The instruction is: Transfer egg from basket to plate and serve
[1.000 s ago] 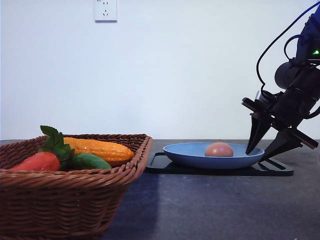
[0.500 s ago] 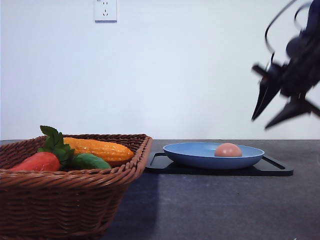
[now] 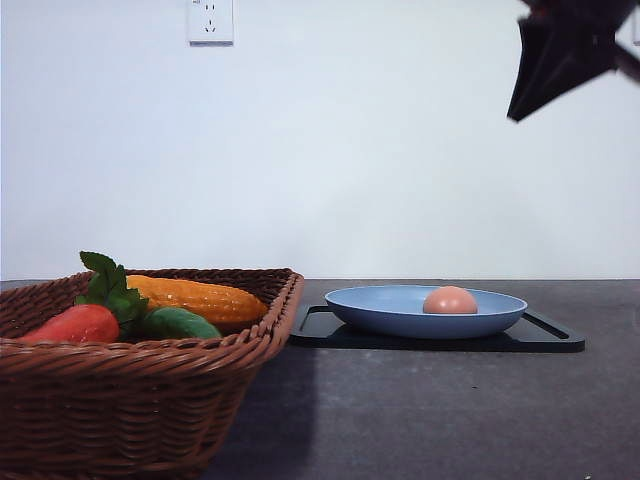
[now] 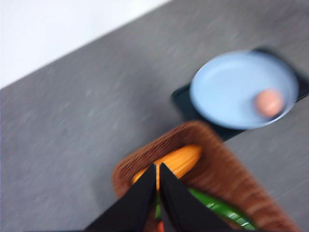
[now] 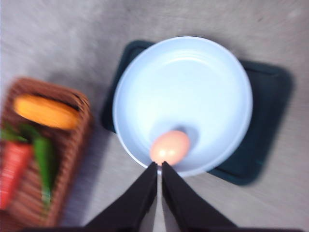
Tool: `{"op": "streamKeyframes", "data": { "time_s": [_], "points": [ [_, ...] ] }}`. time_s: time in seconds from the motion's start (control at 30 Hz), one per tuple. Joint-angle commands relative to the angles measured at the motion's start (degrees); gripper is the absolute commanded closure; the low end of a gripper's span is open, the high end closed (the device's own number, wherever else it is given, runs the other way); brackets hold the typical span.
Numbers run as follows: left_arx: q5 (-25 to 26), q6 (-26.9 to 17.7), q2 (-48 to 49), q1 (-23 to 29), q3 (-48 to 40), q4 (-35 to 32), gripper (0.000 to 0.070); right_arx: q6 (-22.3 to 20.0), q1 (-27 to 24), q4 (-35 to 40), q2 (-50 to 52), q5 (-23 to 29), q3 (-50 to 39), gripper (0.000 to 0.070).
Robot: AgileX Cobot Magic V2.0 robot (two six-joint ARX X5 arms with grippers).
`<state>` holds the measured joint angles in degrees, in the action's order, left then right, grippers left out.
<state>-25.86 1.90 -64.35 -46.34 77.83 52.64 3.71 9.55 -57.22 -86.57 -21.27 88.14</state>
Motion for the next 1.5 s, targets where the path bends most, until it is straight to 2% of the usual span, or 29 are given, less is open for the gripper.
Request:
{"op": "streamKeyframes", "data": {
  "time_s": [0.0,0.17,0.3,0.37,0.53,0.77,0.93,1.03,1.13,1.47],
  "points": [
    [-0.79,-1.17,-0.42,1.55,0.67,0.32,0.07,-1.19,2.27,-0.24,1.41,4.05,0.42,0.07],
    [-0.77,-1.17,0.99,7.35,-4.24,-1.52,0.07,-1.19,8.25,0.07,8.1,11.22,-2.55,0.07],
    [-0.68,-0.52,4.38,11.87,-11.3,-7.42,0.07,-1.19,12.76,2.36,13.23,16.15,-6.47,0.07],
    [-0.53,0.68,6.56,12.99,-15.38,-10.87,0.07,-1.19,14.87,5.14,16.24,18.28,-9.63,0.07],
    [0.93,4.16,12.55,13.08,-25.0,-18.34,0.07,-0.98,18.88,18.7,24.46,21.9,-22.66,0.07],
    [4.04,11.71,21.02,11.39,-36.67,-25.03,0.07,2.35,22.57,38.21,34.91,22.63,-44.1,0.07],
    [4.04,14.53,27.01,9.36,-45.33,-34.17,0.07,3.91,24.27,52.23,38.62,22.86,-57.73,0.07],
    [4.04,16.33,28.48,8.53,-48.68,-38.21,0.07,6.3,24.38,58.54,38.75,22.95,-62.77,0.07],
    [4.01,17.34,28.16,8.44,-48.9,-37.5,0.07,7.76,24.39,59.53,38.69,22.99,-64.21,0.07],
    [3.97,17.19,27.66,8.45,-48.9,-37.63,0.07,7.84,24.38,61.87,38.76,22.99,-64.24,0.07]
  ]
}}
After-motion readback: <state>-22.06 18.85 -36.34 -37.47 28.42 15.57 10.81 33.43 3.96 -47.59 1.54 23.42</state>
